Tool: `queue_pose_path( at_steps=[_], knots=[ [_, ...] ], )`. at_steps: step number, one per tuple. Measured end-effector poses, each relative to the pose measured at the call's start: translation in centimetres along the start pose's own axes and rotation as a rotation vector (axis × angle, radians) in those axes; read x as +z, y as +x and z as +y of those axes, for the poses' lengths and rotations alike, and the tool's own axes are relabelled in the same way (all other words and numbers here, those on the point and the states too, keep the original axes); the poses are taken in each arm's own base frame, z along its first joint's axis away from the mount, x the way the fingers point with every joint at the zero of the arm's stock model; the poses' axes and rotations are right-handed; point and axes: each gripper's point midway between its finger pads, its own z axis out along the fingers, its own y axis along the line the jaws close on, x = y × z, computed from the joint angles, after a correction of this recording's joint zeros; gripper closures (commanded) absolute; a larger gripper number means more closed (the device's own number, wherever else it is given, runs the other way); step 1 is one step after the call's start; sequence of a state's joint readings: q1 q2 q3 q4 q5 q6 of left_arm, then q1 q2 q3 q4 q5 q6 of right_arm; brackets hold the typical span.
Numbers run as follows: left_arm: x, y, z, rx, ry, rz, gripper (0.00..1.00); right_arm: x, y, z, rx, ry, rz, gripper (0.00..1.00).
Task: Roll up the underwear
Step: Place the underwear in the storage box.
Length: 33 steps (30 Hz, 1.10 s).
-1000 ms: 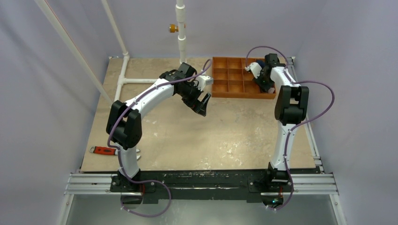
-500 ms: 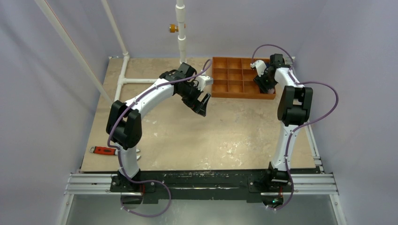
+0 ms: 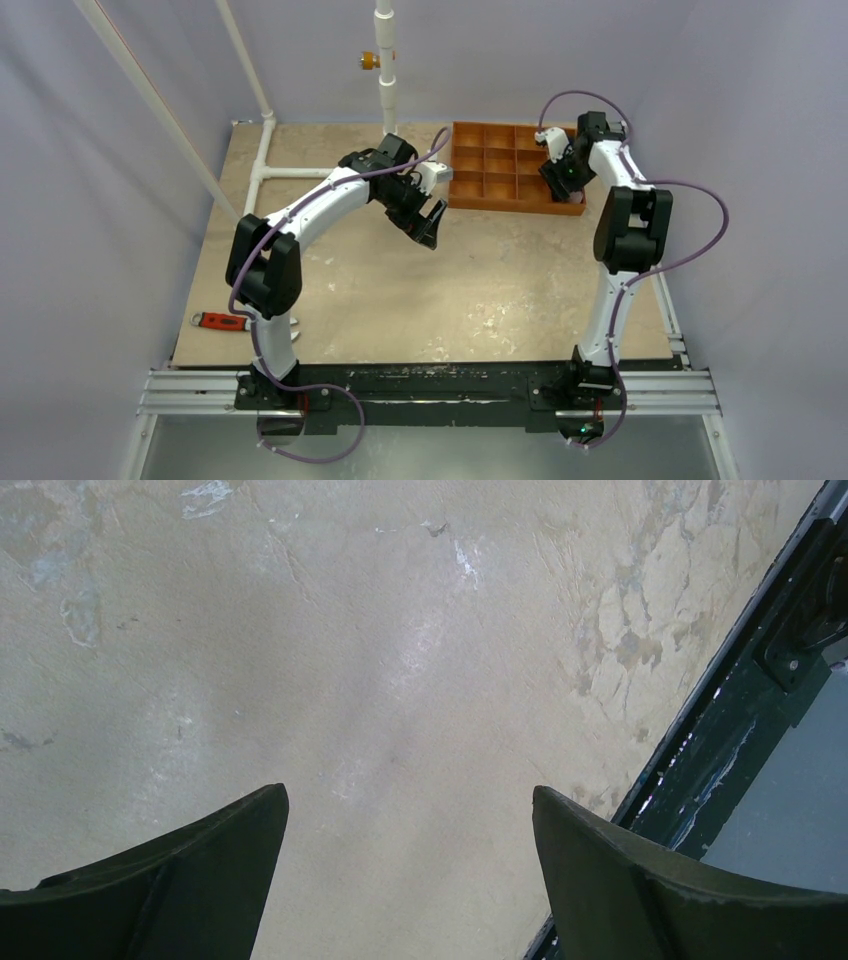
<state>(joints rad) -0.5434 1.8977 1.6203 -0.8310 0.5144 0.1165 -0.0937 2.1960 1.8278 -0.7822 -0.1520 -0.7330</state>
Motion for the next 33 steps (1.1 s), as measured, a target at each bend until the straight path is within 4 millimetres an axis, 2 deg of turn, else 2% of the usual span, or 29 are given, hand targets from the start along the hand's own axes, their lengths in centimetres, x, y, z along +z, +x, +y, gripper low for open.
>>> queue_pose_path(
  at_steps=[9,14,18,21,24,29,31,33],
  knots=[
    [-0.1,0.0,0.0,0.0,-0.001,0.0,0.09,-3.2,-0.8,0.1,0.015,0.017,-0.027,0.45],
    [-1.0,-0.3,0.3,0.008,-0.039,-0.018,0.08,-7.8,-3.0,-0.6,0.044,0.082,-0.125,0.42],
    [-2.9,-0.6,1.2,0.009,-0.099,-0.055,0.08,-12.4,-4.6,-0.9,0.069,0.159,-0.234,0.36],
    [-4.4,-0.6,2.3,0.009,-0.162,-0.085,0.07,-15.2,-5.3,-0.8,0.09,0.201,-0.303,0.32],
    [-5.8,-0.2,3.5,0.008,-0.228,-0.117,0.06,-16.9,-5.8,-0.5,0.112,0.221,-0.358,0.29],
    [-9.0,1.1,6.5,-0.041,-0.338,-0.193,0.05,-19.4,-5.8,-0.1,0.161,0.25,-0.43,0.23],
    [-10.8,1.6,7.8,-0.069,-0.381,-0.236,0.04,-20.5,-5.9,0.1,0.173,0.259,-0.459,0.16],
    [-12.8,2.0,9.1,-0.099,-0.429,-0.289,0.03,-21.9,-6.0,0.4,0.183,0.271,-0.495,0.03]
  ],
)
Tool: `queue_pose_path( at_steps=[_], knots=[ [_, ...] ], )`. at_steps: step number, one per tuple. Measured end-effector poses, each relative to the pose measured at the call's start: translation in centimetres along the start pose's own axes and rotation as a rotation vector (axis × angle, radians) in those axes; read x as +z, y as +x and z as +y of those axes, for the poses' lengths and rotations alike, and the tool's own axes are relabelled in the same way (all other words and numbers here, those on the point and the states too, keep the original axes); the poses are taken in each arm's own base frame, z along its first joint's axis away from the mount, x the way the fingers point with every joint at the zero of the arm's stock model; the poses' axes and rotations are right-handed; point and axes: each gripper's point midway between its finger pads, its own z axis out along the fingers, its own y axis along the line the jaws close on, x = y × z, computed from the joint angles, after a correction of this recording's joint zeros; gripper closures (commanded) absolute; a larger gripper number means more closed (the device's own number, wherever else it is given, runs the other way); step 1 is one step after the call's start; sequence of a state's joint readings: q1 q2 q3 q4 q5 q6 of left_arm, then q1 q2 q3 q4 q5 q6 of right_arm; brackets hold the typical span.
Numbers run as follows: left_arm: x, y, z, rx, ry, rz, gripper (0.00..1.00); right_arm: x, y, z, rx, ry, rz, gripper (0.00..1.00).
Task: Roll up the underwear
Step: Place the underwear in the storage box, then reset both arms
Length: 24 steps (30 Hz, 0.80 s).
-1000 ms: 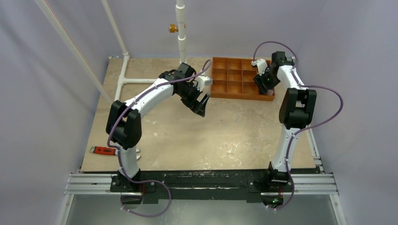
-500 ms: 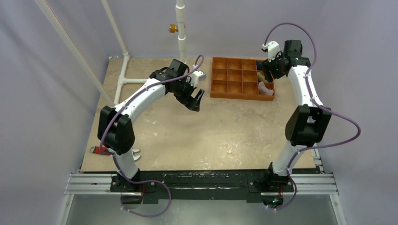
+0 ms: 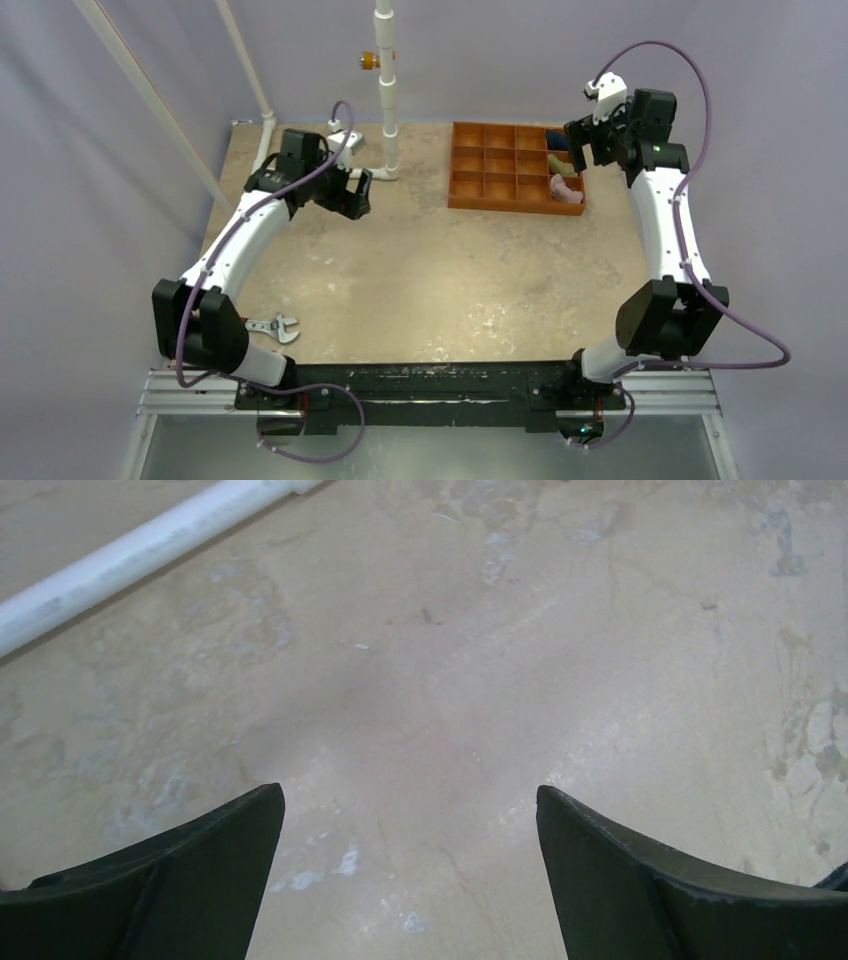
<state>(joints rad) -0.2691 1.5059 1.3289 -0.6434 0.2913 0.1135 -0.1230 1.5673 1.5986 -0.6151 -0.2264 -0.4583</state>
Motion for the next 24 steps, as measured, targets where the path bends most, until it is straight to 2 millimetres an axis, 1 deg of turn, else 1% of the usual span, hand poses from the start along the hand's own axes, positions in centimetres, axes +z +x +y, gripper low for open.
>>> queue_pose_path(
  at_steps=[1,3,5,10,14,17,19,24],
  knots=[
    [-0.6,-0.1,0.8,-0.011,-0.019,-0.02,0.01,-0.6,-0.4,0.0,0.008,0.007,-0.017,0.01],
    [-2.1,-0.2,2.3,-0.043,-0.066,-0.073,0.0,-1.8,-0.9,0.1,0.018,0.021,-0.051,0.01],
    [-3.6,-0.1,3.5,-0.067,-0.111,-0.122,0.0,-3.1,-1.2,0.4,0.028,0.03,-0.083,0.01],
    [-7.1,0.7,5.7,-0.123,-0.215,-0.228,0.0,-6.0,-1.4,1.5,0.056,0.038,-0.149,0.01],
    [-10.0,1.4,7.3,-0.162,-0.311,-0.295,0.0,-7.4,-0.9,2.4,0.083,0.035,-0.178,0.01],
    [-11.9,2.2,8.0,-0.175,-0.376,-0.333,0.0,-8.1,0.0,3.2,0.102,0.03,-0.182,0.01],
    [-13.0,2.6,8.0,-0.177,-0.407,-0.352,0.0,-8.5,0.6,3.6,0.115,0.029,-0.183,0.01],
    [-15.5,2.9,7.2,-0.167,-0.446,-0.399,0.0,-10.2,2.2,5.0,0.148,0.034,-0.204,0.01]
  ],
)
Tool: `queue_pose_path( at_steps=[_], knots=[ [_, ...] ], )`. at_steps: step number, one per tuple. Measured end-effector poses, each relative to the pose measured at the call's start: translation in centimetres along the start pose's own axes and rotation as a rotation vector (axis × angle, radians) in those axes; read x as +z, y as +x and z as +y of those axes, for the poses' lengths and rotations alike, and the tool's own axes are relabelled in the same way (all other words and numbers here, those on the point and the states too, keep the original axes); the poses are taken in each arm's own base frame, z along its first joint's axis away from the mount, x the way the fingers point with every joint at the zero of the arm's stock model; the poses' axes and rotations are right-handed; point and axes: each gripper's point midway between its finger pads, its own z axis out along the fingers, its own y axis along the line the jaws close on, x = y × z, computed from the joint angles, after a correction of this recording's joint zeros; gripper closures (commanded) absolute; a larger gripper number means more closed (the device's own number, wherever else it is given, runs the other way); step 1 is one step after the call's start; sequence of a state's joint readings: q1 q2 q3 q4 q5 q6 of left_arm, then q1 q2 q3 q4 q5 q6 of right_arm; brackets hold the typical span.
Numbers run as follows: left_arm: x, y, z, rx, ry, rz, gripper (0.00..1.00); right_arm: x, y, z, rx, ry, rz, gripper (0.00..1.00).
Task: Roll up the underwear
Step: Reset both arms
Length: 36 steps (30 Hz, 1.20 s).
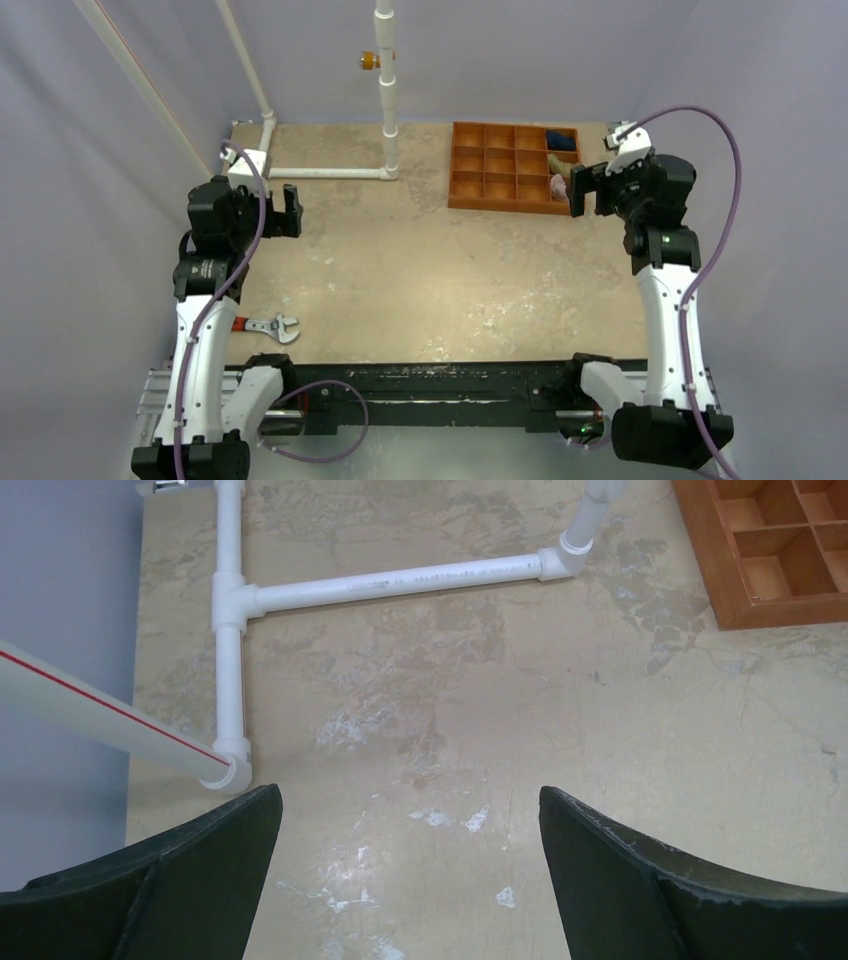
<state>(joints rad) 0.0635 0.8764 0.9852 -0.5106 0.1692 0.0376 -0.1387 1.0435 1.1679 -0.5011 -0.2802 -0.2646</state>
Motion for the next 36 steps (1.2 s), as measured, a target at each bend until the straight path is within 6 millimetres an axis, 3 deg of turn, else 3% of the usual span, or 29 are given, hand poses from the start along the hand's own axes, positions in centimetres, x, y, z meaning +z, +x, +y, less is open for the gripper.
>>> queue_pose_path(
  at_steps=[9,15,19,36],
  knots=[
    [-2.3,0.4,-0.2,0.015,-0.012,-0.024,0.0,-3.5,0.6,1.5,0.05,0.034,-0.127,0.01],
    [-1.7,3.2,-0.4,0.012,-0.007,-0.01,0.0,-3.6,3.6,2.4,0.066,0.028,-0.128,0.01],
    [-1.2,4.3,-0.6,0.017,0.007,0.011,0.0,-3.8,3.4,2.6,0.063,0.021,-0.135,0.01],
    [-0.3,5.1,-0.8,0.027,0.038,0.041,0.0,-3.5,3.6,3.5,0.016,-0.04,-0.131,0.01]
  ],
)
